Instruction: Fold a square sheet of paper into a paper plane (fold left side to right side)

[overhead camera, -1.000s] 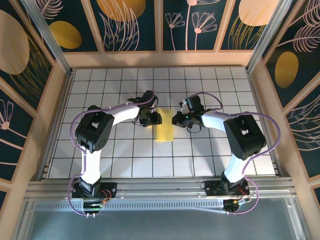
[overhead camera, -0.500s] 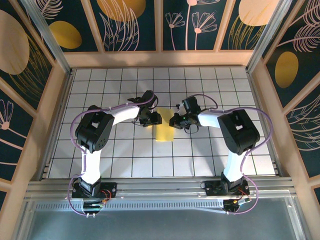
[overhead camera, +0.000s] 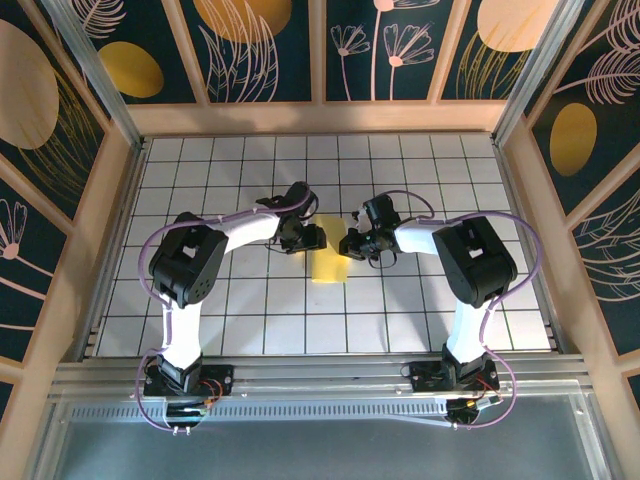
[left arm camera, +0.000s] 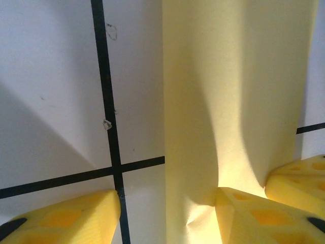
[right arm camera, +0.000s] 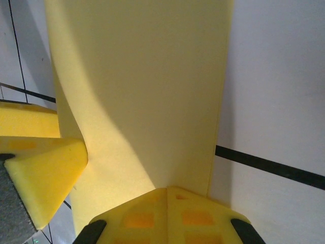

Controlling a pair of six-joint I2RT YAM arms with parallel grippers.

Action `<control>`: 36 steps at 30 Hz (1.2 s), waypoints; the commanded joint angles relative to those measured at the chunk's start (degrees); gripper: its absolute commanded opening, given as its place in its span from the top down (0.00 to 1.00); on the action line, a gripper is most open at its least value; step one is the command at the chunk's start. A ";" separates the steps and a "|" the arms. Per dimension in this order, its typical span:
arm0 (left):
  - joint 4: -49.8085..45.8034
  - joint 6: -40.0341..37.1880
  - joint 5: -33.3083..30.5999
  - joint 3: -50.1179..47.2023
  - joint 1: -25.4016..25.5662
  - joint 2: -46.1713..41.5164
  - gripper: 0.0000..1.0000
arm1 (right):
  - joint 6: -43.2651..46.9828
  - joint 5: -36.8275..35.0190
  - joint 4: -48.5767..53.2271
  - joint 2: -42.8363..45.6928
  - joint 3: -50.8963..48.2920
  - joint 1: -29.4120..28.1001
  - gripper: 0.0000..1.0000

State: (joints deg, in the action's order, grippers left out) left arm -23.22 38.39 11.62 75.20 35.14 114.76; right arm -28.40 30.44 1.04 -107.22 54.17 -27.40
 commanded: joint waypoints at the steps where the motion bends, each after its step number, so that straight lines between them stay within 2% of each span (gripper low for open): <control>1: 5.29 0.18 -3.34 -1.98 -0.28 -0.60 0.43 | 1.60 -6.41 5.82 -3.52 -2.22 -0.33 1.00; 6: 6.65 -0.65 -4.12 -2.89 -1.06 -6.44 0.38 | 1.55 -7.05 6.02 -3.79 -2.40 -0.31 1.00; 10: 13.40 -0.77 3.01 -6.40 -1.12 -9.14 0.38 | 1.60 -7.34 5.99 -3.87 -2.32 -0.33 1.00; 12: 17.15 0.11 7.30 -7.99 -1.12 -9.04 0.43 | 1.60 -7.40 5.99 -3.88 -2.37 -0.30 1.00; 16: 22.82 2.17 13.64 -10.38 -1.12 -7.42 0.66 | 1.67 -7.50 6.04 -3.79 -2.45 -0.38 1.00; 21: 24.83 1.79 15.24 -11.48 -1.13 -4.74 0.84 | 1.70 -7.60 6.01 -3.90 -2.49 -0.42 1.00; 26: 24.96 0.37 13.74 -12.45 -2.23 -2.72 0.89 | 1.77 -8.00 6.33 -4.06 -2.56 -0.38 1.00; 36: 28.03 -0.88 13.87 -17.17 -5.82 -2.00 0.92 | 2.00 -8.81 7.07 -4.28 -2.42 -0.38 1.00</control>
State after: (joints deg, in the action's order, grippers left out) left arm 3.09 39.05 25.12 59.51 30.28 111.83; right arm -27.90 29.89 1.06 -107.22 54.13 -27.49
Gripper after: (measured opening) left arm 0.086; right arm 0.050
